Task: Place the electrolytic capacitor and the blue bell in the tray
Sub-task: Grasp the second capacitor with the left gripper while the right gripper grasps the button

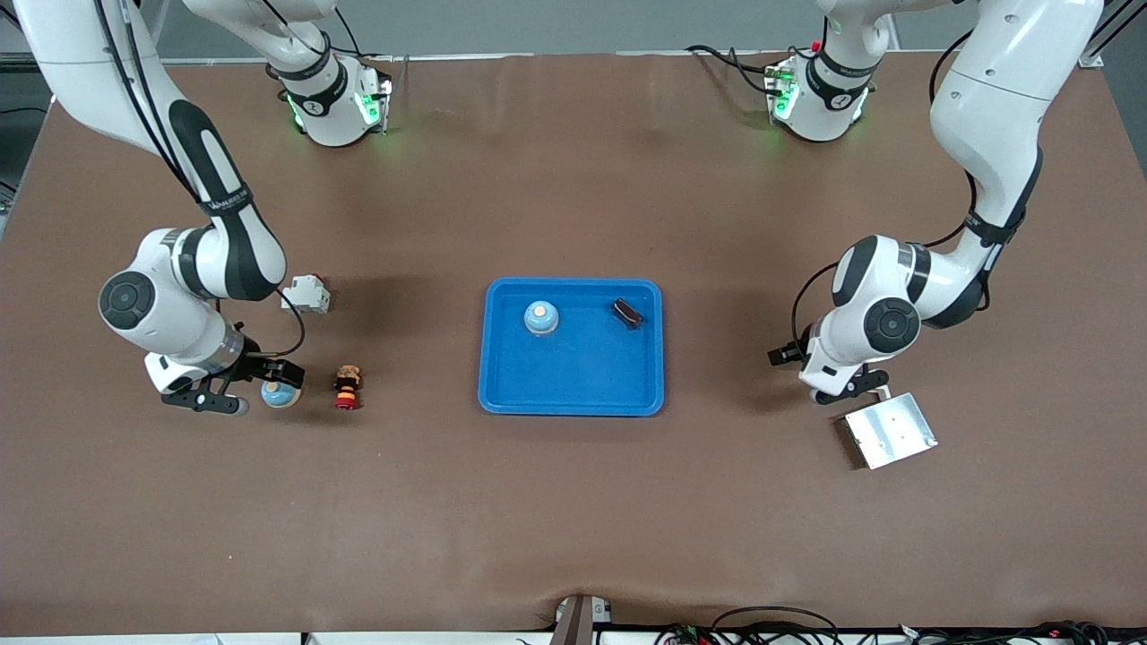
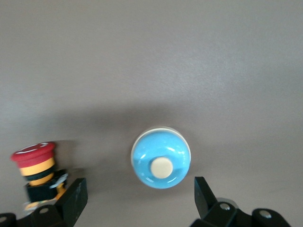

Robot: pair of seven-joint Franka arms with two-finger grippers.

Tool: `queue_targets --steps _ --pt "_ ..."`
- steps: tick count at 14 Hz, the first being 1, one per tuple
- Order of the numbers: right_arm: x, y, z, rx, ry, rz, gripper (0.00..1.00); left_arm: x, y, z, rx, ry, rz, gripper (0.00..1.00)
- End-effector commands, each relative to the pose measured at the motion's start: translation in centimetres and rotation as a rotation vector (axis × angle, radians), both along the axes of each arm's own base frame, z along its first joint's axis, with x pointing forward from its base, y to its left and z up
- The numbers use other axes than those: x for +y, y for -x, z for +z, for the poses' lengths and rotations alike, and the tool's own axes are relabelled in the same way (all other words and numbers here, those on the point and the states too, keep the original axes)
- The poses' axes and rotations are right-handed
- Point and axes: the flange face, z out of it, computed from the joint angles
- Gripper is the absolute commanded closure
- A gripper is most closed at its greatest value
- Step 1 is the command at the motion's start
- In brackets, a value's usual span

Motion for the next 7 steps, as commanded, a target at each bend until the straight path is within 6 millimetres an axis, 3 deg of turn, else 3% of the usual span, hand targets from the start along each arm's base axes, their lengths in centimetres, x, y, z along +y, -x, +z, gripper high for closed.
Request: queue_targets --steps 1,2,5,7 --pt "-0.9 -0.2 -0.3 -0.005 0.003 0.004 0.0 -0.3 -0.4 0.0 -0.015 -0.021 0.036 0.64" --pt "-1.1 -0.3 -0.5 -0.007 0.011 0.011 0.0 -0.3 -0.5 0.2 -0.02 -0.024 0.055 0.77" --pt "-1.6 -0.5 -2.1 -0.031 0.019 0.012 0.0 -0.7 -0.8 0.4 -0.028 -0.03 0.09 1.0" --pt "-1.6 -0.7 -3.3 -0.035 0.019 0.011 0.0 -0.7 -1.1 0.6 -0.035 -0.032 0.113 1.0"
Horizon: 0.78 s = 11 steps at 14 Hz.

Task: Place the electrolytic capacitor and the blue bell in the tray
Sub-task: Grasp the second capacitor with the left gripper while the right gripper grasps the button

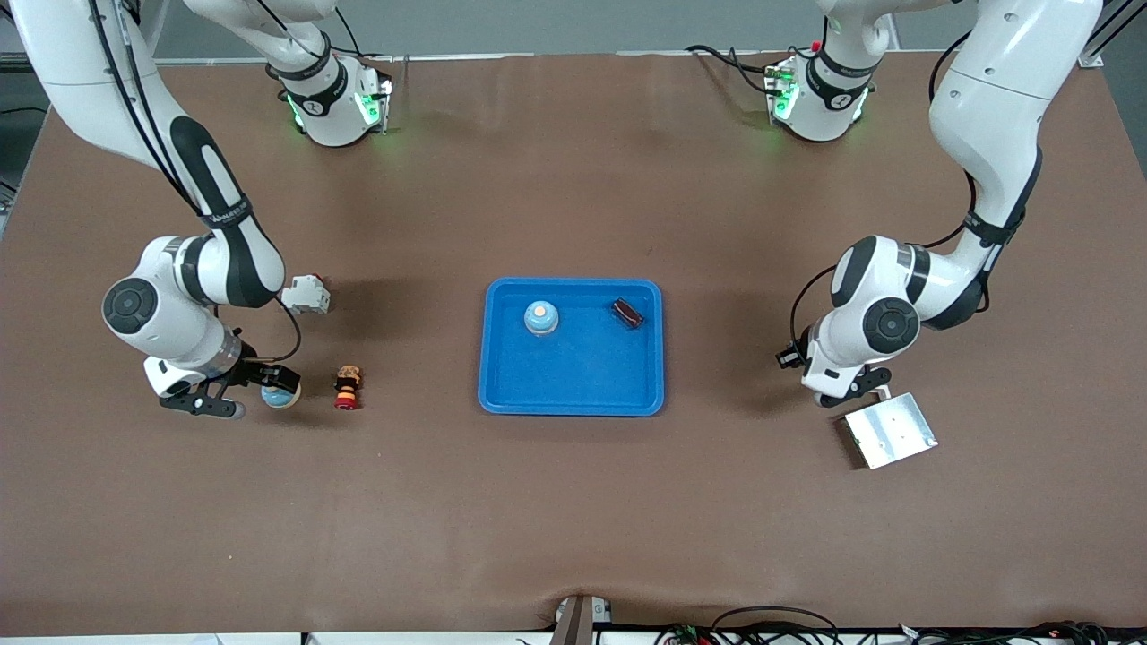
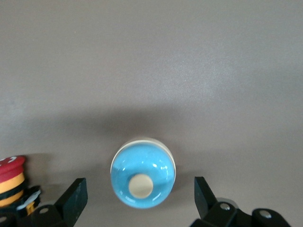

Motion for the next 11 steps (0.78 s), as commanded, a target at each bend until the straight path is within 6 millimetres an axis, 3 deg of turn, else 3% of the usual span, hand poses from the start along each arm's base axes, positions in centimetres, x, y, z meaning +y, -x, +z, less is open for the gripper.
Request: queue_targets --steps 1,5,7,8,9,10,11 --pt "-0.3 -0.6 -1.7 -0.005 0.003 0.012 0.0 -0.4 -0.7 0.0 -0.019 -0.018 0.034 1.0" --pt "-0.3 -0.4 -2.6 0.001 0.001 0.006 0.0 -1.2 -2.0 2.2 -0.057 -0.016 0.082 1.0" --pt "-0.1 -0.5 -2.5 0.001 0.0 0.003 0.0 -3.2 -2.8 4.5 -0.069 -0.023 0.103 1.0" --pt "0.0 -0.5 -2.6 0.002 0.0 0.005 0.05 -4.1 -3.4 5.8 -0.069 -0.035 0.127 1.0" --pt "0.1 -0.4 -2.6 0.005 0.0 0.005 0.3 -5.0 -4.3 7.2 -0.075 -0.042 0.156 1.0" --pt "0.2 -0.4 -2.6 0.01 -0.002 -0.003 0.68 -6.6 -4.8 8.5 -0.076 -0.03 0.177 1.0" --pt "0.3 -0.4 -2.7 0.013 -0.005 -0.005 0.98 -7.5 -5.2 9.7 -0.078 -0.007 0.202 1.0"
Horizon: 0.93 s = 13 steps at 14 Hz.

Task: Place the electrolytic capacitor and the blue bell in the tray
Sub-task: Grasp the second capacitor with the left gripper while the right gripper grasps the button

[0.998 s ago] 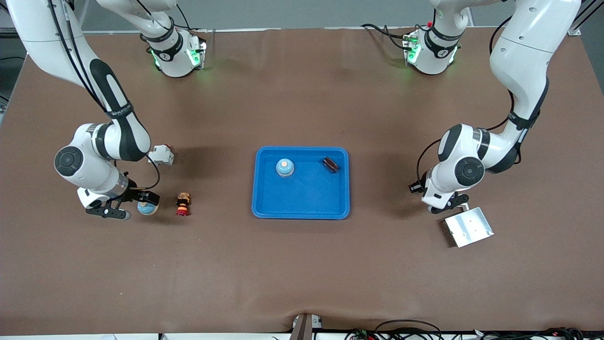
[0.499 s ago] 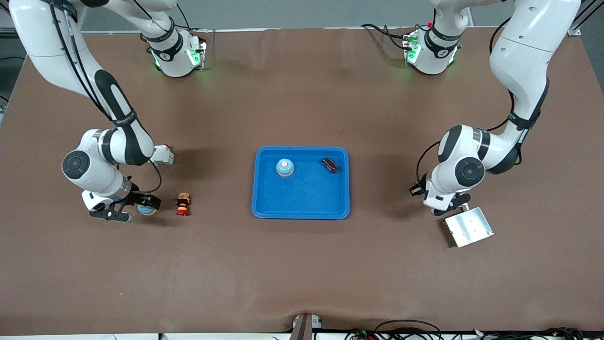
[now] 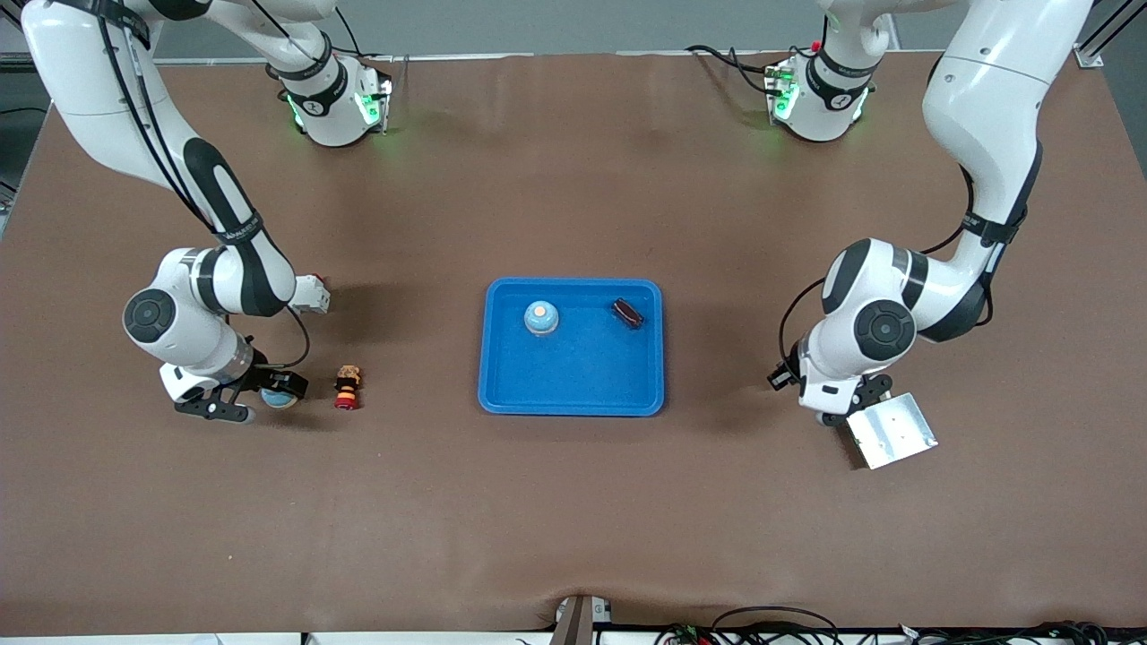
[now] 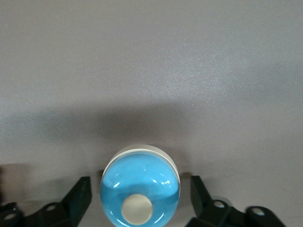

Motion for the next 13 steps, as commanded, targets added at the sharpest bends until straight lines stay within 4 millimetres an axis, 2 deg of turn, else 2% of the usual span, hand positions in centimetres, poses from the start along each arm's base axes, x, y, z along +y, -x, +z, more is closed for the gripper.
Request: queue_targets --steps 1,3,6,11,13 --pt "0.3 -0.4 0.1 0.002 -0.008 -0.014 1.0 -3.2 -1.2 3.7 -0.007 0.041 0.057 1.0" --pt "1.0 -0.5 0.6 -0.003 -0.013 -0.044 1.0 -5.7 -1.4 5.3 -0.023 0.08 0.096 1.0" --pt "4.3 -0.8 2.7 0.034 -0.018 -0.096 1.0 -10.3 -0.7 6.3 -0.04 0.089 0.119 1.0" --pt "10.6 -1.2 6.9 0.079 -0.013 -0.178 1.0 -18.1 0.1 5.4 -0.046 0.122 0.134 1.0" --pt "12.4 -1.3 7.8 0.095 -0.009 -0.219 1.0 -20.2 0.9 5.3 -0.054 0.132 0.128 1.0"
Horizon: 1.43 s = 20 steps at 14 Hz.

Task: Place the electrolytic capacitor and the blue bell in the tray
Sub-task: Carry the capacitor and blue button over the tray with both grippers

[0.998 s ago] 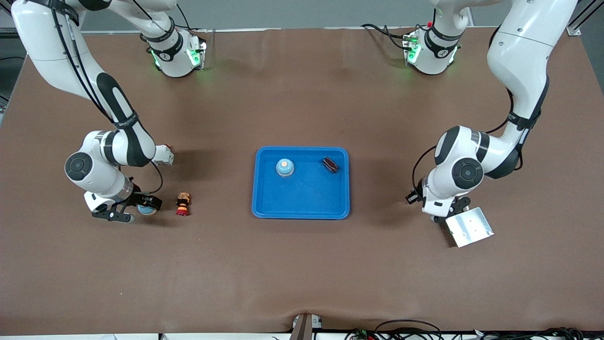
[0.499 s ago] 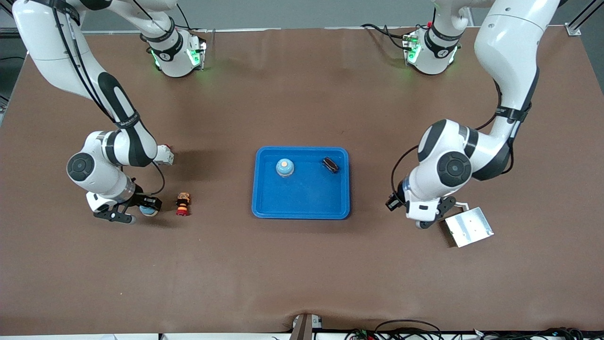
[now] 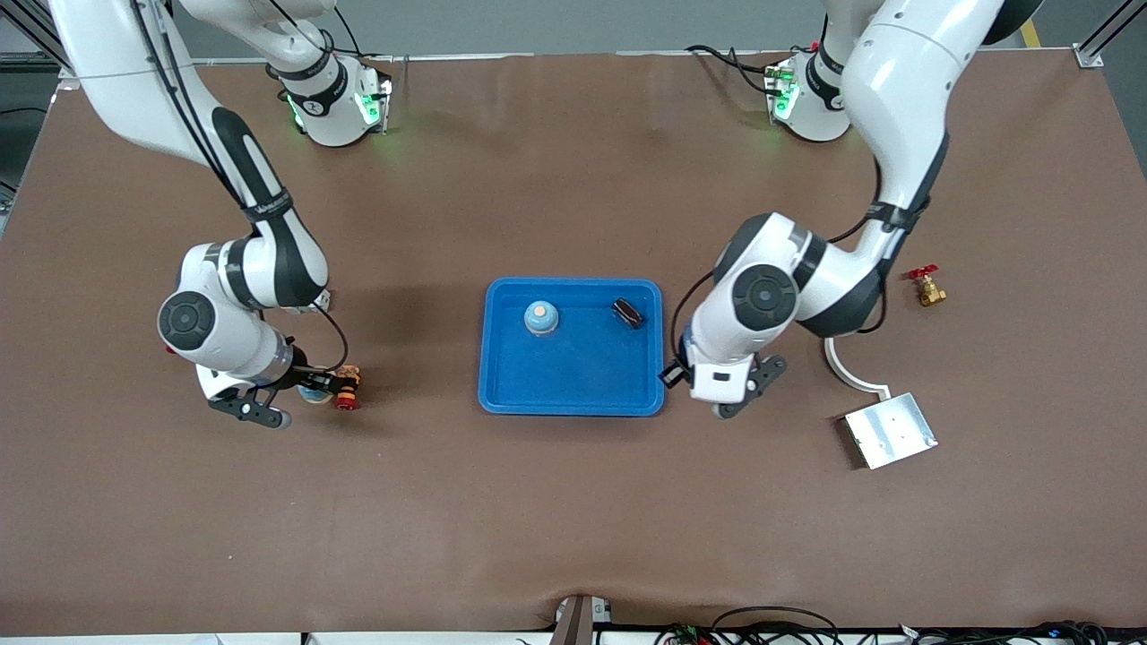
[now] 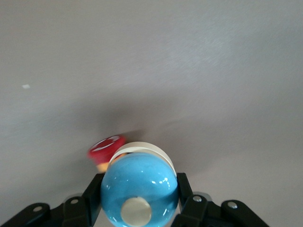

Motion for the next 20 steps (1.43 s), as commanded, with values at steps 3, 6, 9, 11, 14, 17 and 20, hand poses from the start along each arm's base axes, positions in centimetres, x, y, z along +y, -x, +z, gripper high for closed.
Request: queue_targets --steps 3,6,9,11,14,17,20 --pt "4.4 0.0 2.0 -0.001 0.006 -0.113 1.0 -3.9 0.5 -0.6 -0.026 0.048 -0.009 1.0" --pt "7.7 0.4 2.5 -0.011 0.004 -0.17 1.0 -5.6 1.0 -2.5 -0.049 0.077 -0.023 1.0" --pt "10.3 0.5 3.0 -0.026 0.0 -0.22 1.0 -6.8 1.8 -4.5 -0.042 0.079 -0.04 1.0" --pt "11.5 0.7 3.2 -0.029 -0.003 -0.231 1.0 -7.6 2.6 -6.3 -0.021 0.067 -0.055 1.0" --pt "15.8 1.6 4.1 -0.048 -0.011 -0.281 1.0 -7.8 3.1 -8.0 -0.001 0.055 -0.062 1.0" --pt "20.6 2.7 6.0 -0.039 -0.008 -0.324 1.0 -7.6 3.2 -9.0 0.01 0.048 -0.063 1.0" --pt "23.8 4.1 7.1 -0.009 0.017 -0.33 1.0 -7.5 3.2 -9.6 0.012 0.047 -0.063 1.0"
